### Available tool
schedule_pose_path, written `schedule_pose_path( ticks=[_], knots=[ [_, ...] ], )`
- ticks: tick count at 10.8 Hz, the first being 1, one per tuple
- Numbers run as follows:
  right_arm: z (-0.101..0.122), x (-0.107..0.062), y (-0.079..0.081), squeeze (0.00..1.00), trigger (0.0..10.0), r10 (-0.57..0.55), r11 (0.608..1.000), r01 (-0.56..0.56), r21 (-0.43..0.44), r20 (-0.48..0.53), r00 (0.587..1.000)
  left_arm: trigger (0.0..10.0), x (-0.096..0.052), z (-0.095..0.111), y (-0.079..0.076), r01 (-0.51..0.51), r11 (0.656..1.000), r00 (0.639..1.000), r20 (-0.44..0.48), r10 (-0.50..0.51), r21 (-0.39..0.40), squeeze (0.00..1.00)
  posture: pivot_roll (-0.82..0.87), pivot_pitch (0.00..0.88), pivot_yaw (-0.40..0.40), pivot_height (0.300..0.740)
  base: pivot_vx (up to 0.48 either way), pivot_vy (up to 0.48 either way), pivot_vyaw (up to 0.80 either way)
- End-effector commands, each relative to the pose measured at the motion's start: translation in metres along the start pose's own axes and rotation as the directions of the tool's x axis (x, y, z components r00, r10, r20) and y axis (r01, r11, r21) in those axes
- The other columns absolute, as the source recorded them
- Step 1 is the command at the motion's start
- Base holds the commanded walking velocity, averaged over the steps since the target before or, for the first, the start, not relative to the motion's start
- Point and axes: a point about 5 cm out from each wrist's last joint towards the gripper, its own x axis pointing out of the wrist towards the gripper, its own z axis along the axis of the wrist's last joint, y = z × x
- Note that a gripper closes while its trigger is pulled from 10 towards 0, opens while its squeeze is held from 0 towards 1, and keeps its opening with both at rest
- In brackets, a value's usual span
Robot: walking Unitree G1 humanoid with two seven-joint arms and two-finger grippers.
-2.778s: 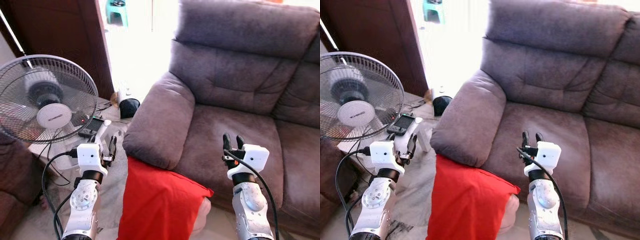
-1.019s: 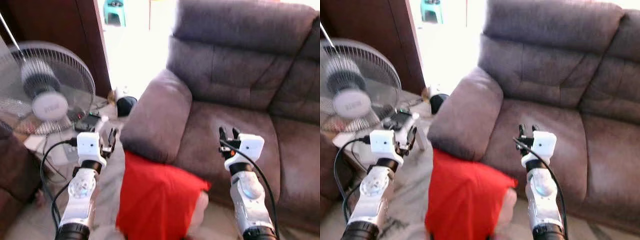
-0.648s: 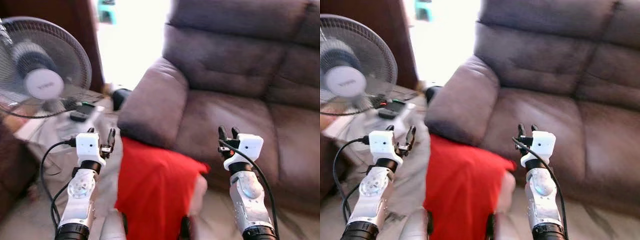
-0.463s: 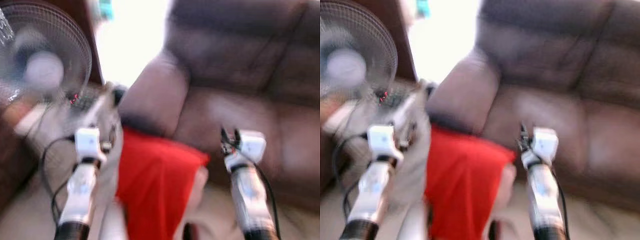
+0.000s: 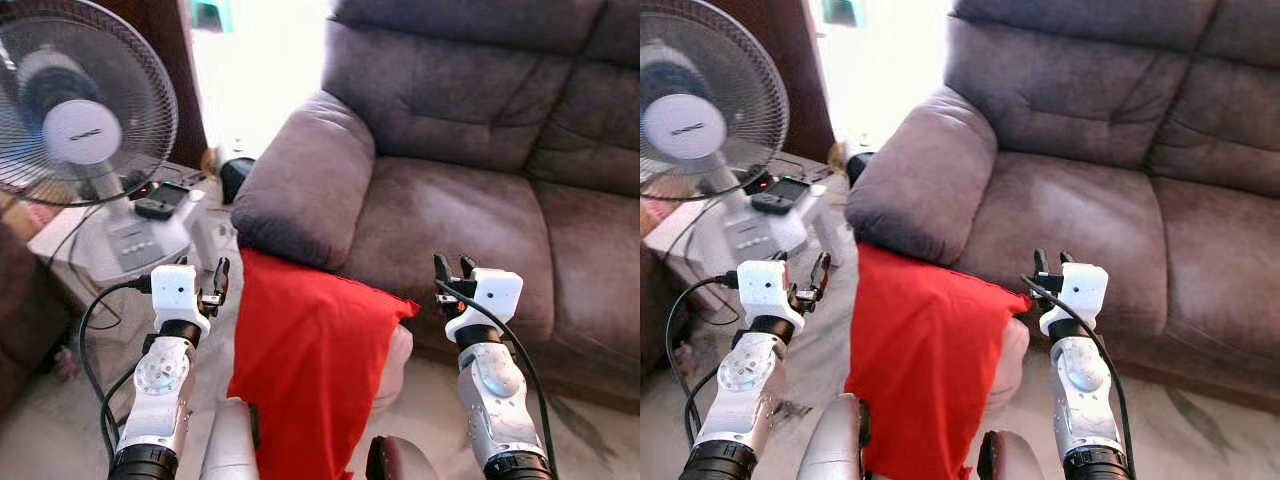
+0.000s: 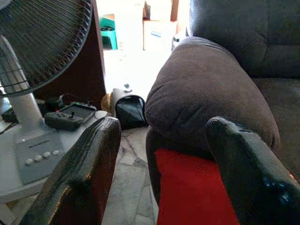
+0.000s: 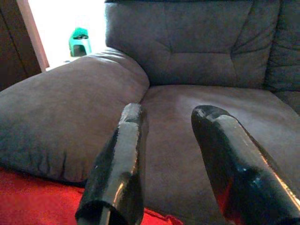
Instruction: Move the pillow to the sofa from floor
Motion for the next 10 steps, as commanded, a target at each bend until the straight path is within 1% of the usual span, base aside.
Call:
schedule_pose_path(
  ticks=[1,8,10],
  knots=[
    [-0.0018,0.0010,0.0002,0.00,10.0,0.000,1.000,0.000,0.003,-0.018,1.000,10.0,0.0029,0.0014,-0.0009,0.016,1.000,1.000,-0.004,-0.016,-0.003,0.00,0.06,0.083,-0.050,0.634,0.000,0.000,0.00],
    [-0.0020,0.0008,0.0015,0.00,10.0,0.014,1.000,-0.014,0.006,-0.021,1.000,10.0,0.0046,0.0021,-0.0005,0.021,1.000,1.000,-0.006,-0.021,-0.004,0.00,0.05,0.088,-0.052,0.634,0.000,0.000,0.00],
    [-0.0038,0.0009,0.0031,0.00,10.0,0.024,1.000,-0.024,0.015,-0.039,0.999,10.0,0.0045,0.0021,-0.0007,0.021,1.000,1.000,-0.007,-0.021,-0.005,0.00,0.05,0.089,-0.052,0.629,0.000,0.000,0.00]
  ],
)
